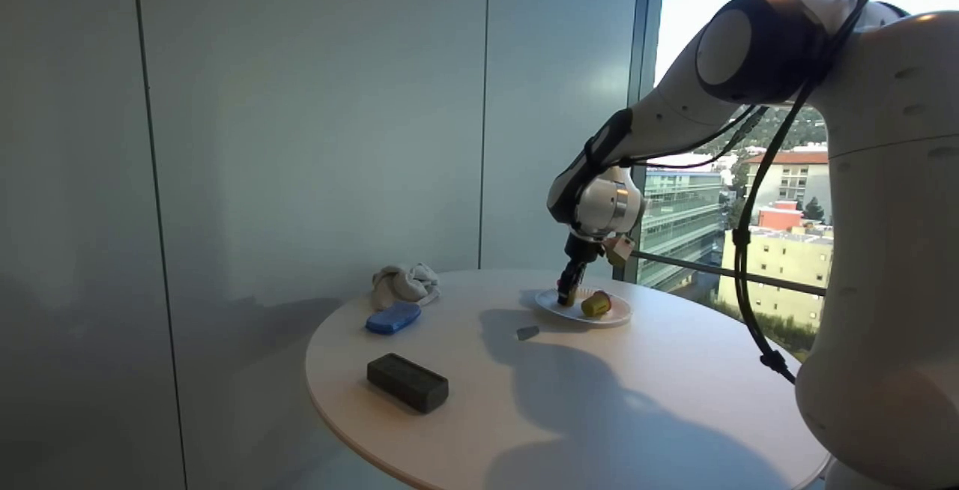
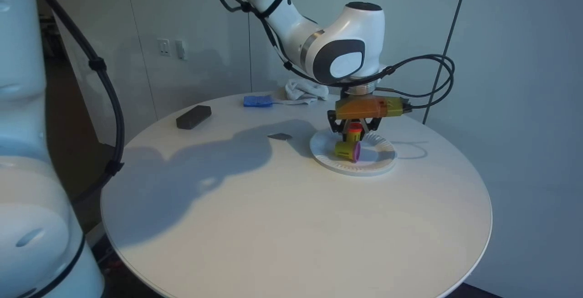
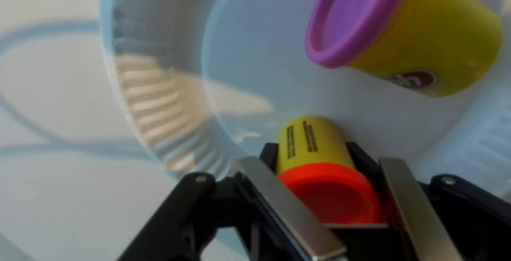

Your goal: Remove the yellow containers from the white plate.

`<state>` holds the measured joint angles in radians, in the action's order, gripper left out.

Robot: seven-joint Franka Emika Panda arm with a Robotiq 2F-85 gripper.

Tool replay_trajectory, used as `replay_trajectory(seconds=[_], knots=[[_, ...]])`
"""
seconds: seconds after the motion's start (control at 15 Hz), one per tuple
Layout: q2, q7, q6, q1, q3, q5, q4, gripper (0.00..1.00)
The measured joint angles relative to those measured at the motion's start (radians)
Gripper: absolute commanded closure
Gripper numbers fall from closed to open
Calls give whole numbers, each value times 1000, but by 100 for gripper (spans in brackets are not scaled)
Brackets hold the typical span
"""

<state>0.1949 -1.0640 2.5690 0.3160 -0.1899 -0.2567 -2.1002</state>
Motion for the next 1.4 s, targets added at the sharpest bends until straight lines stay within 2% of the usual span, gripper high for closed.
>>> replay_trajectory(seconds=[0.33,0.53,0.73,1.07,1.4], knots=[[-35,47,-14,1,-14,101,-7,79],[-110,99,-40,-3,-22,201,-28,79],[-217,103,-108,-25,-19,242,-65,79],[-371,-7,-251,-130,0,229,-136,79],[-395,-66,-350,-231,35,241,-164,79]])
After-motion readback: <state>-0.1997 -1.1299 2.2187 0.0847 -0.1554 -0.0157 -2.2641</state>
